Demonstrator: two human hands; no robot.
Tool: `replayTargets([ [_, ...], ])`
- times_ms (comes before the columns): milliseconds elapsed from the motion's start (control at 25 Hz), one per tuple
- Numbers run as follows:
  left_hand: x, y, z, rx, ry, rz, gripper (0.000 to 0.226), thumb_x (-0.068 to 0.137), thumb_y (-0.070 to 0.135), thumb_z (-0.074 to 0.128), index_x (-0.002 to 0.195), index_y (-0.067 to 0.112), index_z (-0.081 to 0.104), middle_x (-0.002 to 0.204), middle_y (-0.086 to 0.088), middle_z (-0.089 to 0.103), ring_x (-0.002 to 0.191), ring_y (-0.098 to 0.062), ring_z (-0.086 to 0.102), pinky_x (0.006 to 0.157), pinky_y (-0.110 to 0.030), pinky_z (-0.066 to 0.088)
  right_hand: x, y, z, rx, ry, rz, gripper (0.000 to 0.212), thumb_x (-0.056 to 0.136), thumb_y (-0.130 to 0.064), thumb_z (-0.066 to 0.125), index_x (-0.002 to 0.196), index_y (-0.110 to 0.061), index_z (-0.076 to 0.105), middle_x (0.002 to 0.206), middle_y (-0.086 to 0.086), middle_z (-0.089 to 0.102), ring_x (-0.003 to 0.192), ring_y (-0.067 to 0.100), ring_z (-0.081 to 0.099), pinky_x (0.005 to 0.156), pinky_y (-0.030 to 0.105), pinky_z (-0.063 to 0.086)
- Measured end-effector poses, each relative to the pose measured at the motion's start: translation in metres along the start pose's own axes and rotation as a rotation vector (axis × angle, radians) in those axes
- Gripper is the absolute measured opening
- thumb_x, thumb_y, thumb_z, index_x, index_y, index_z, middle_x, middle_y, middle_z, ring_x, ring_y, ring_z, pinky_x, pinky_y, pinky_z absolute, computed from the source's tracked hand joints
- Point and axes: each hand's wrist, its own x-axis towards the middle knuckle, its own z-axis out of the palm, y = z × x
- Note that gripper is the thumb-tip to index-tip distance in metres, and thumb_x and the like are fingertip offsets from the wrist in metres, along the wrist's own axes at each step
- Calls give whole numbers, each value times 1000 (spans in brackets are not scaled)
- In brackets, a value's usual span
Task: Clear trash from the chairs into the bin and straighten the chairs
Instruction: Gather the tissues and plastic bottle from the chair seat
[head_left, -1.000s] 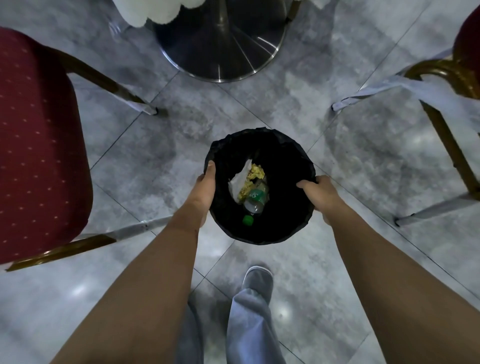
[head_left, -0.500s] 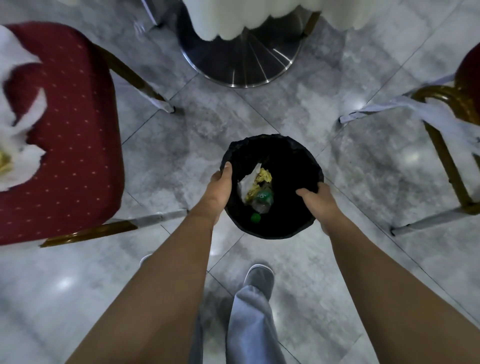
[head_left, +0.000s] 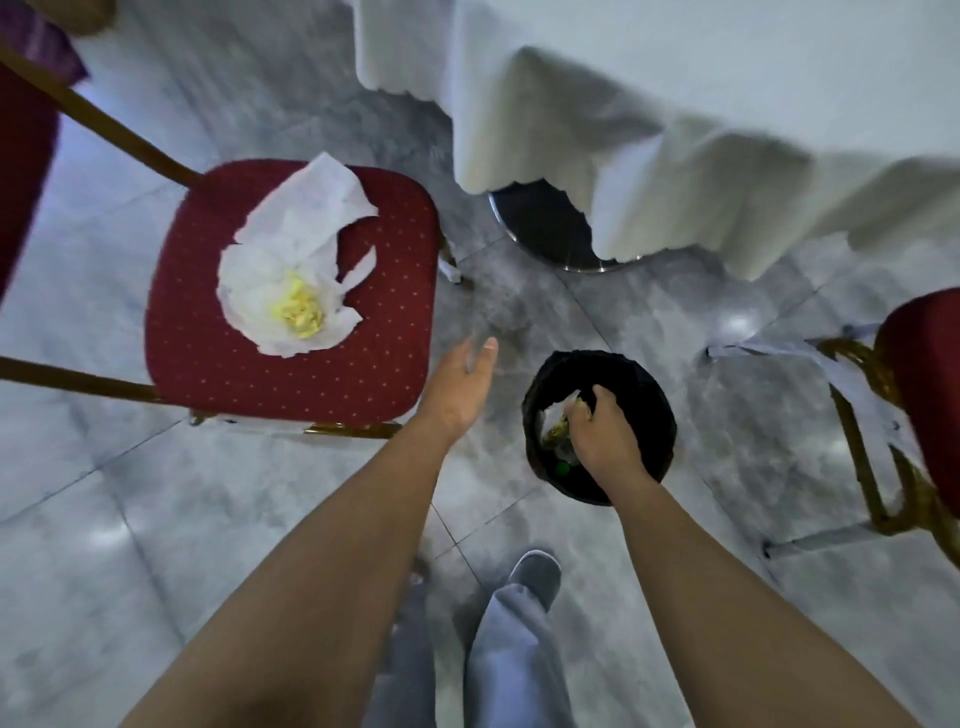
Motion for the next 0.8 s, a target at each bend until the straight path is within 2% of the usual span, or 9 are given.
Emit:
replayTargets([
  [200, -14, 0, -74, 150, 309, 134, 61, 99, 49, 42, 147, 11, 39, 151, -12, 42, 139, -27, 37, 115, -37, 28, -17, -79, 29, -89, -38, -114, 66, 101, -40, 44, 155, -10, 22, 157, 14, 31, 142, 33, 33, 114, 44, 31],
  [320, -7, -15, -124, 154, 529, 101, 60, 98, 47, 45, 145, 10, 39, 147, -13, 44, 137, -31, 39, 115, -44, 31, -13, -131, 58, -119, -37, -191, 68, 100, -42, 47, 154, -11, 22, 157, 15, 31, 141, 33, 35, 113, 44, 32],
  [400, 1, -27, -155, 173, 632, 23, 66, 97, 49, 46, 148, 11, 32, 154, -14, 35, 142, -32, 31, 117, -46, 28, -7, -164, 79, -141, -45, -237, 68, 98, -44, 49, 153, -13, 24, 155, 13, 34, 140, 32, 37, 112, 47, 34],
  [560, 27, -49, -206, 86, 667, -176, 84, 90, 59, 52, 154, 17, 17, 161, -13, 18, 148, -32, 17, 116, -52, 24, 16, -221, 126, -186, -75, -327, 69, 90, -53, 51, 148, -21, 30, 145, 5, 47, 131, 29, 47, 105, 50, 43],
  [800, 66, -63, -228, -113, 608, -432, 101, 81, 70, 57, 156, 21, 10, 155, -18, 21, 143, -36, 22, 110, -51, 31, 51, -286, 180, -433, 44, -524, 73, 94, -52, 49, 153, -18, 24, 163, 5, 18, 147, 27, 21, 116, 46, 26],
])
